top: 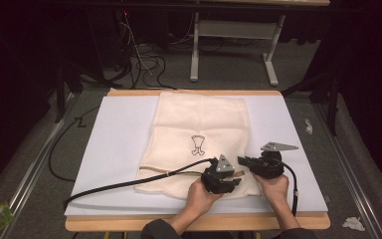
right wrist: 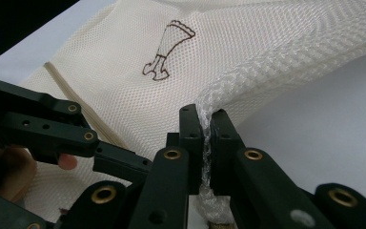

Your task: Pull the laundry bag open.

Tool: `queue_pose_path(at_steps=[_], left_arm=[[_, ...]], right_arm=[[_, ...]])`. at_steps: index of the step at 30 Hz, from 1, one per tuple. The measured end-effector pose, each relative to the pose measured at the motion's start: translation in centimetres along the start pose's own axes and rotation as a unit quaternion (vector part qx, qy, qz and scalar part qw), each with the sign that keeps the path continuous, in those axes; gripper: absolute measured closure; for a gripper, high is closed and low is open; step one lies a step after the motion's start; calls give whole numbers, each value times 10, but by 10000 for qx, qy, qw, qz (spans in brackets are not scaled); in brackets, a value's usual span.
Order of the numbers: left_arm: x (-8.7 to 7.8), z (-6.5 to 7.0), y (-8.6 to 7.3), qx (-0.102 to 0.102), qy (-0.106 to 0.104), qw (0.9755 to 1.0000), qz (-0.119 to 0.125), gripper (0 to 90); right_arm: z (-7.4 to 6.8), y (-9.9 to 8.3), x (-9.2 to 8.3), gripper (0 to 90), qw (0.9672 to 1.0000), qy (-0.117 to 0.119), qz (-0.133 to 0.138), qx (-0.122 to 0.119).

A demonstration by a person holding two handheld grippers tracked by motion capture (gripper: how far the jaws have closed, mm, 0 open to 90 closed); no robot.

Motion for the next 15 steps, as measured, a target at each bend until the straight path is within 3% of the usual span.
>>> queue_pose_path(at_steps=[8,11,15], left_arm=[[-4,3,5,31,-21,9999,136,633],[2,-1,2,-111,-49,9999,-24,635],[7,0,2,-184,-114,9997,-62,635]], right_arm=[[-1,1,0,877,10000,1,32,18],[-2,2,0,877,10000,16,29,24],[-4,2,1,879,10000,39,23,0]])
Point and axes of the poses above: each handheld gripper's, and its own axes: x roughly forward along the jaws, y roughly out of its top, z roughly to its right, the point moved 9 cm from there along x, roughly forward along the jaws, and after that the axes turned 8 degrees about y, right-handed, at the moved point
